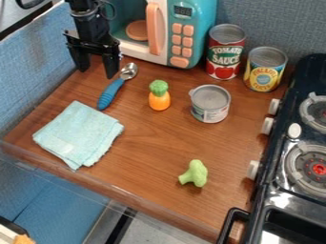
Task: Move the carrot to the bottom middle of the table
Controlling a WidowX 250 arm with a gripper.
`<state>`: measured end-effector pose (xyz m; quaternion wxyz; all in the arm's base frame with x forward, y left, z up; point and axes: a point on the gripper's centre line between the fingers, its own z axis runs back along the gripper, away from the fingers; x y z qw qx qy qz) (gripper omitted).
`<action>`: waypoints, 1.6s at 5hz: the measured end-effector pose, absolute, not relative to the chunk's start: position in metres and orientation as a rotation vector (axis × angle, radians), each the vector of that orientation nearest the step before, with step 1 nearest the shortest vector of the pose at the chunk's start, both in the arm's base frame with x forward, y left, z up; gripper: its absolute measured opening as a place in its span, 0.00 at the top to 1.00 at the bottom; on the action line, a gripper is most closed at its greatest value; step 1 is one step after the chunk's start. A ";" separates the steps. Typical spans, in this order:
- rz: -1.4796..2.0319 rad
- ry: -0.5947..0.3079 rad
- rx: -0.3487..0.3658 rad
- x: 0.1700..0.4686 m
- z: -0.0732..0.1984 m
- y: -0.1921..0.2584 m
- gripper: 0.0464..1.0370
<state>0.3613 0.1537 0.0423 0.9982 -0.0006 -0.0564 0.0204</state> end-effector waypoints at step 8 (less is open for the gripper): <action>-0.161 -0.067 -0.045 0.398 0.011 0.053 0.11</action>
